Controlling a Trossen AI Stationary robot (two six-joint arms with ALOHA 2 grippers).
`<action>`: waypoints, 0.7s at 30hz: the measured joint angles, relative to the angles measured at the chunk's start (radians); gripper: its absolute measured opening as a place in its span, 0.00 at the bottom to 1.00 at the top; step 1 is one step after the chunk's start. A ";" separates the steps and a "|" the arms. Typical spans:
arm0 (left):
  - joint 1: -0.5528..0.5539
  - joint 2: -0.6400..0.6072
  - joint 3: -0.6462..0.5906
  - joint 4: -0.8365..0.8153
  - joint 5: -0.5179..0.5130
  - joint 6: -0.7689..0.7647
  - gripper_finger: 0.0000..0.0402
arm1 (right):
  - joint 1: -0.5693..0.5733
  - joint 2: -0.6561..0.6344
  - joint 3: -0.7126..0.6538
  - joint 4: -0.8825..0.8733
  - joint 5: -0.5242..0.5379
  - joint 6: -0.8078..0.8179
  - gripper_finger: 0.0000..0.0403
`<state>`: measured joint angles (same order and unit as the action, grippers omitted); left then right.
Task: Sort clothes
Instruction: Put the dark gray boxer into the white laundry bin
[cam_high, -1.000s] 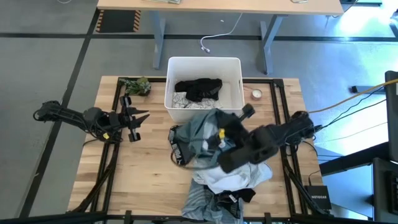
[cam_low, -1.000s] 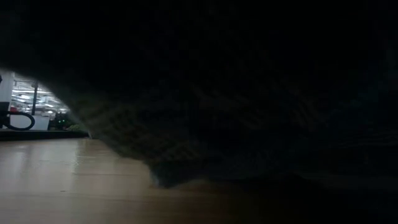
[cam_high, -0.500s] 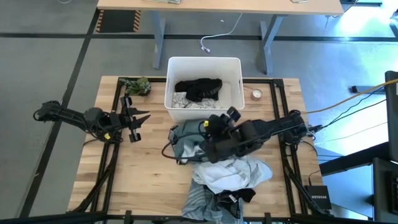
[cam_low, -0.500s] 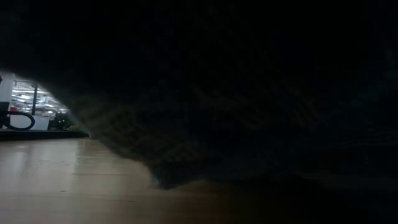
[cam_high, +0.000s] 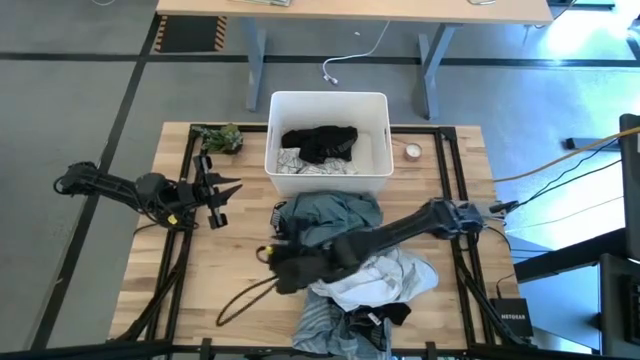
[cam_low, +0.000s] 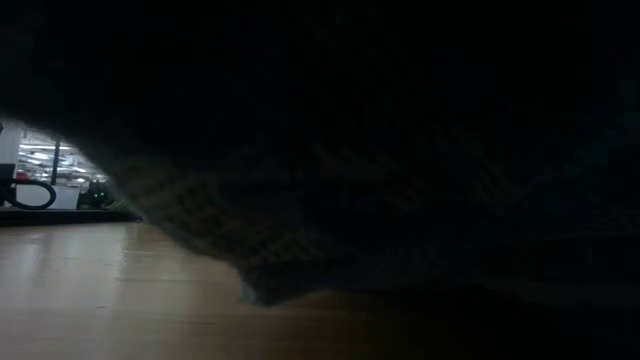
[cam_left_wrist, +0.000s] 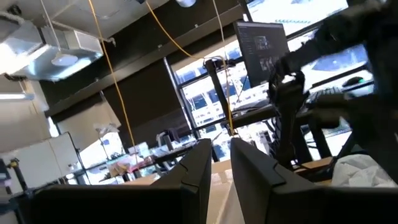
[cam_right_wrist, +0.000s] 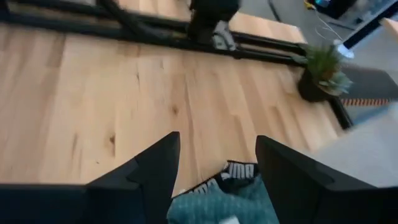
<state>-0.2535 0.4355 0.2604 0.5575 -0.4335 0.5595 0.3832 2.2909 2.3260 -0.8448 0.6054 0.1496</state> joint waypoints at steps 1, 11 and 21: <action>0.000 0.000 0.000 -0.001 -0.004 0.008 0.14 | -0.012 0.026 0.000 0.023 -0.013 -0.022 0.56; 0.000 -0.003 0.000 -0.049 -0.052 0.051 0.14 | -0.144 0.205 0.000 0.030 -0.102 0.029 0.56; 0.000 -0.006 0.000 -0.057 -0.052 0.046 0.14 | -0.176 0.291 0.001 -0.065 -0.179 0.122 0.56</action>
<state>-0.2531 0.4297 0.2600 0.5002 -0.4854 0.6056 0.2071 2.5818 2.3267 -0.9095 0.4259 0.2714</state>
